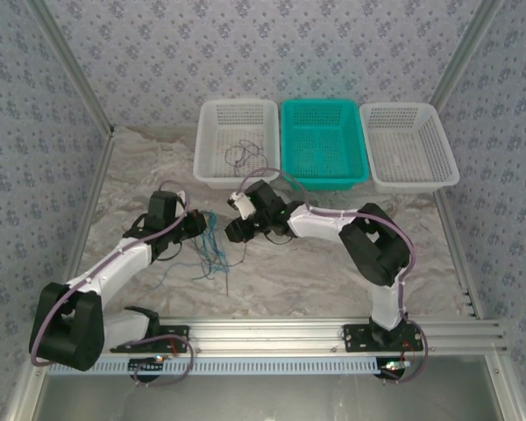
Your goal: Untangle the cables
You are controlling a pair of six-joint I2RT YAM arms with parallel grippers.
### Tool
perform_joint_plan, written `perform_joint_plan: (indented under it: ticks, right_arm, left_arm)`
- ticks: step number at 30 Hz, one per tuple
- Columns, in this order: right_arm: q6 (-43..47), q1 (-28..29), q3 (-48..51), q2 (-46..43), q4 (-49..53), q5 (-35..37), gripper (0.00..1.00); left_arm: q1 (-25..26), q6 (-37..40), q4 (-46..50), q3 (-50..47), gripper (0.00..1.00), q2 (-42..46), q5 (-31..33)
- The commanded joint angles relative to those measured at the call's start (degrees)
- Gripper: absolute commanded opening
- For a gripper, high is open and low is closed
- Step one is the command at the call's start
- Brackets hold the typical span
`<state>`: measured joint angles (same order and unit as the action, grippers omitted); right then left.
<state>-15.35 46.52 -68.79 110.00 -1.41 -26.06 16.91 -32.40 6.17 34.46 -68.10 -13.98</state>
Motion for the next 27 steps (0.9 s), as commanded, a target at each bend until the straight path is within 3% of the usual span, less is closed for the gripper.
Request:
perform_joint_plan:
  ticks: [1,2,6,8,14,18,22,27]
  right_arm:
    - [-1.94,-0.56,-2.18,0.05,-1.46,-2.69,0.0]
    - [-2.46,-0.63,-1.8,-0.47,-1.63,-1.92,0.0]
    - [-5.01,-1.3,2.04,-4.37,-3.74,1.94,0.0]
    - [-5.05,-1.39,1.87,-5.27,-2.9,1.89,0.0]
    - [-5.64,-1.33,1.01,-5.31,-1.05,0.61,0.0]
    - [-6.61,-1.29,0.95,-6.21,-1.56,-1.62,0.0]
    - [-6.57,-1.13,-1.19,-7.22,-0.68,-2.69,0.0]
    - [-6.4,-1.0,-2.1,-7.86,0.61,-3.68,0.0]
  left_arm:
    - [0.41,1.2,-1.36,1.93,0.1,-0.21,-0.67]
    - [0.42,1.29,-0.92,1.97,0.12,-0.22,-0.25]
    - [0.41,0.94,2.29,2.11,0.43,1.55,2.9]
    - [0.41,-0.1,3.32,1.45,0.5,3.83,3.27]
    - [3.15,-5.9,2.44,-3.34,0.52,14.18,2.83]
    - [7.34,-6.52,4.73,-4.65,0.51,16.25,7.54]
    - [8.23,-4.55,4.45,-4.12,0.42,11.77,9.47]
    - [9.01,-1.02,3.47,0.23,0.39,0.49,12.21]
